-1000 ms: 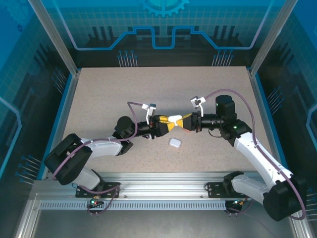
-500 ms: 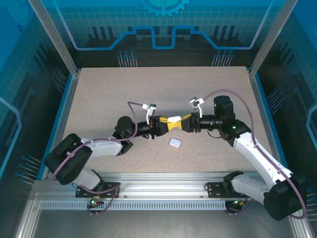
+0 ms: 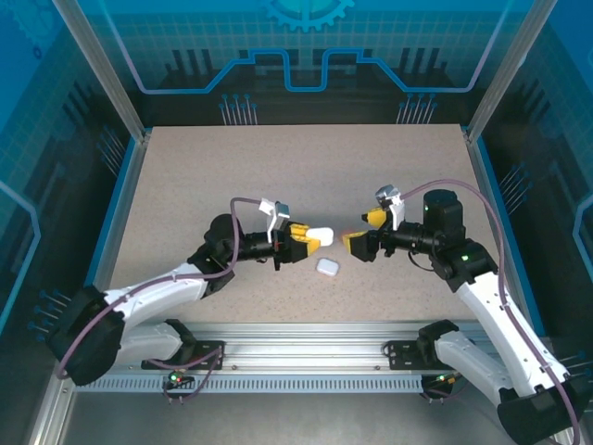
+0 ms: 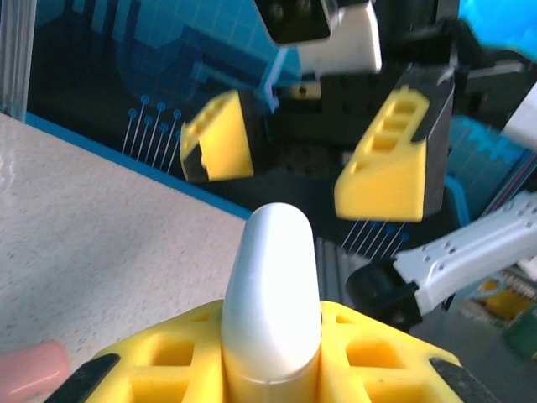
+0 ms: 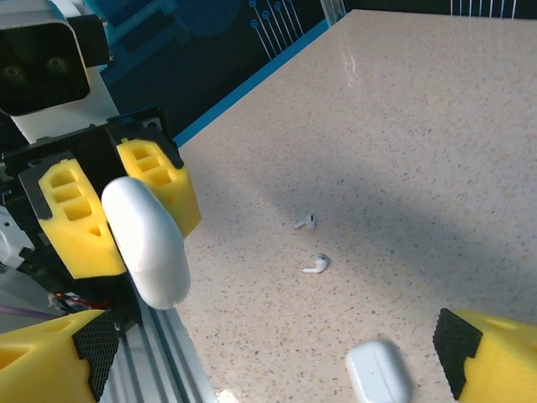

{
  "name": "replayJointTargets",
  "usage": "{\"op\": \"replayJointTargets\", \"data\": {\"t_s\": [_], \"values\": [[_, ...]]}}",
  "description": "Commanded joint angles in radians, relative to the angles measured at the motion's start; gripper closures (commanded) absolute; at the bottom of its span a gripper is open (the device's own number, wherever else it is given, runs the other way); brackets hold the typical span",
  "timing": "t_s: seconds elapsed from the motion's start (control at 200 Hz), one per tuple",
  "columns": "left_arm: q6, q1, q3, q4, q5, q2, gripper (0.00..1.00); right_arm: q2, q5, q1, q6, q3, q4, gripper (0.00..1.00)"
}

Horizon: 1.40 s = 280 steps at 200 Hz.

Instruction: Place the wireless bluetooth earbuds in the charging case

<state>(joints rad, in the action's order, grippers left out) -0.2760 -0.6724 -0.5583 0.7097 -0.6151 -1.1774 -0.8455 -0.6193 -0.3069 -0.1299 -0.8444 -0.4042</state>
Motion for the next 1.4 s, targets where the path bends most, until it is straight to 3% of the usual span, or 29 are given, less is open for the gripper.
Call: {"op": "replayJointTargets", "data": {"t_s": [0.0,0.135,0.38,0.725,0.971,1.396], "values": [[0.283,-0.023,-0.059,-0.325,0.011,0.065,0.83,0.015,-0.021,0.001,0.149,-0.025,-0.007,0.00],[0.380,-0.032,-0.069,-0.410,0.031,0.101,0.83,0.029,-0.073,-0.047,0.298,-0.016,0.011,0.00],[0.422,-0.042,-0.073,-0.416,0.053,0.111,0.84,0.020,-0.027,-0.213,0.514,0.020,0.014,0.00],[0.429,-0.052,-0.088,-0.423,0.051,0.098,0.85,-0.088,0.159,-0.325,0.553,-0.004,0.039,0.01],[0.441,-0.057,-0.091,-0.442,0.060,0.098,0.85,-0.133,0.193,-0.331,0.521,-0.019,0.072,0.14],[0.457,-0.064,-0.088,-0.464,0.082,0.100,0.86,-0.159,0.265,-0.329,0.504,-0.062,0.080,0.27]]}}
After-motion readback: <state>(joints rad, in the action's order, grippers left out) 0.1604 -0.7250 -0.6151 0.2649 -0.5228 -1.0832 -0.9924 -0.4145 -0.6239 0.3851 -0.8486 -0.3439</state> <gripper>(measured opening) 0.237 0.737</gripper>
